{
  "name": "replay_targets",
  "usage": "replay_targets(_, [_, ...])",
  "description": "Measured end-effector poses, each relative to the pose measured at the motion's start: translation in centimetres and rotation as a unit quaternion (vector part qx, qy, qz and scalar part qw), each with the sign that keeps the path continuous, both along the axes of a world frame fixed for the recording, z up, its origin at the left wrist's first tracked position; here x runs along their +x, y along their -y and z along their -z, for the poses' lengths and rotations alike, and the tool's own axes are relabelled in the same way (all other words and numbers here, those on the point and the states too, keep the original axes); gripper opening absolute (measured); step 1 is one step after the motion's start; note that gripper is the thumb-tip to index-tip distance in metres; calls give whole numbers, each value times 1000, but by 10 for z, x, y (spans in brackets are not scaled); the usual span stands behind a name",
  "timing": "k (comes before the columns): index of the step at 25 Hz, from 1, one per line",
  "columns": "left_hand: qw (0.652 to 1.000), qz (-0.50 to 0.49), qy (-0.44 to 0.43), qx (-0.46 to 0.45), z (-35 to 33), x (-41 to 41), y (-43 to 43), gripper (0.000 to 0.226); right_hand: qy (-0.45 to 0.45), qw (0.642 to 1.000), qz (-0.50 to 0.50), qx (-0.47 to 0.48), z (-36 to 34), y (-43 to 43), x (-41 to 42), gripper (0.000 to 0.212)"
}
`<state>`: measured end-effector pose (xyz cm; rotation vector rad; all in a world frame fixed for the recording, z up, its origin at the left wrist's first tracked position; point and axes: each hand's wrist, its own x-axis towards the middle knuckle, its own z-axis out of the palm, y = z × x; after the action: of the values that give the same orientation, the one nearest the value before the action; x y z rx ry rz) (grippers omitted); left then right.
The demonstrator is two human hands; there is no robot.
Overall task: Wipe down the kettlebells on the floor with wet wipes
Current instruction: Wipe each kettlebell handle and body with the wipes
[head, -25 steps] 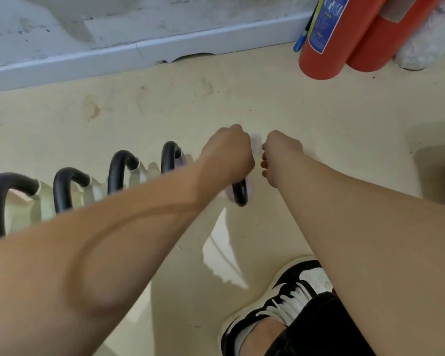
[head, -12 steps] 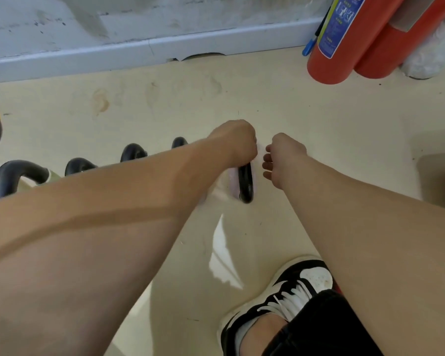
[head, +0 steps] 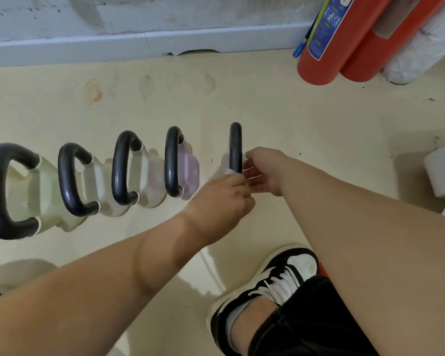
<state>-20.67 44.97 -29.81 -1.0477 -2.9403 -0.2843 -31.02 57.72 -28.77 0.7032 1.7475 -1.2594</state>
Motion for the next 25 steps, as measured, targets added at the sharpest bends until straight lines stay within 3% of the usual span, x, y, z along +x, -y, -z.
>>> replay_targets(2, [990,-115,49,59,-11,-1,16,30,-30,999,25,1,0,1,0,32])
replay_targets(3, [968,-211,63,121,-19,-4,22,31,-49,998,50,-5,0,3,-4,33])
replay_targets(4, [922,-322,71,204,-22,-10,27,28,-66,995,75,-17,-1,5,-8,35])
replay_targets(5, [849,-430,91,292,-27,-19,27,24,-83,992,92,-28,-1,9,-14,38])
replay_targets(7, [664,-548,222,458,-30,-39,16,15,-110,989,98,-16,0,16,-24,39])
replay_targets(8, [602,-563,274,495,-29,-44,3,8,-118,989,89,6,1,18,-27,36])
replay_targets(9, [575,-574,310,494,-28,-46,-12,12,-122,989,80,23,2,19,-29,34])
replay_targets(11, [557,-594,341,469,-27,-39,-37,33,-123,989,77,29,4,18,-32,31])
replay_targets(14, [553,-613,345,446,-20,-33,-38,37,-112,991,73,14,6,13,-35,32])
replay_targets(18, [488,-593,415,488,-23,-76,-19,20,-108,990,96,3,8,13,-35,33])
replay_targets(21, [416,-592,444,529,-37,-127,-20,26,-119,985,123,2,4,14,-36,24])
replay_targets(23, [440,-601,438,504,-33,-144,-22,24,-122,980,157,3,3,14,-36,24])
replay_targets(25, [500,-593,428,465,-26,-137,-23,21,-102,979,176,2,5,15,-34,30])
